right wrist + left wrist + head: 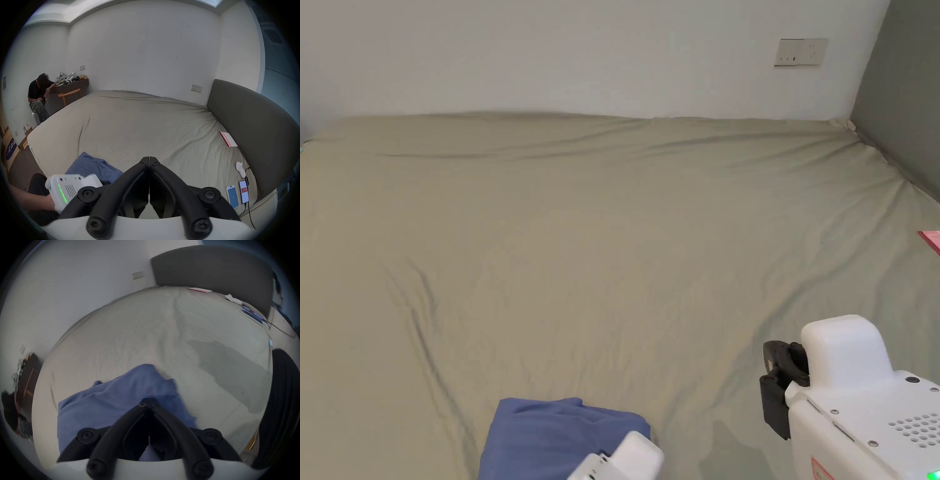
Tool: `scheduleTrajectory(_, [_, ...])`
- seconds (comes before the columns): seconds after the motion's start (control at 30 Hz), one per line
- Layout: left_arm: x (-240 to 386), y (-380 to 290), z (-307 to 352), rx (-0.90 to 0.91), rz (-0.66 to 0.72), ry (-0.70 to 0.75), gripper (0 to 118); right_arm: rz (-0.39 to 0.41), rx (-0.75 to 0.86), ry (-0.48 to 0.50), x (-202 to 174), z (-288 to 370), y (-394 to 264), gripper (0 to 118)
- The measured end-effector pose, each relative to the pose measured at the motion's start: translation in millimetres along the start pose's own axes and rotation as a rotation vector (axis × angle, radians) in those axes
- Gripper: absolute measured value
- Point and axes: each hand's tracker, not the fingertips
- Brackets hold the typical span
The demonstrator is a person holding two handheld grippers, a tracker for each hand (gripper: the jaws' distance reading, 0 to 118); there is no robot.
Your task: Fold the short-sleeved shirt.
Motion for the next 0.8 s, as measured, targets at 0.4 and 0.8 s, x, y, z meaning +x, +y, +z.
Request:
scheduleTrajectory(0.4, [-54,-19,69,0.111,0.320,-0.279,0,0.018,0.011,0.050,-23,-17,10,2])
scheduleTrajectory(0.8, [-210,-94,108,0.167,0.642,-0.033,0,0.113,-0.386,0.322,-97,-152,-86,2])
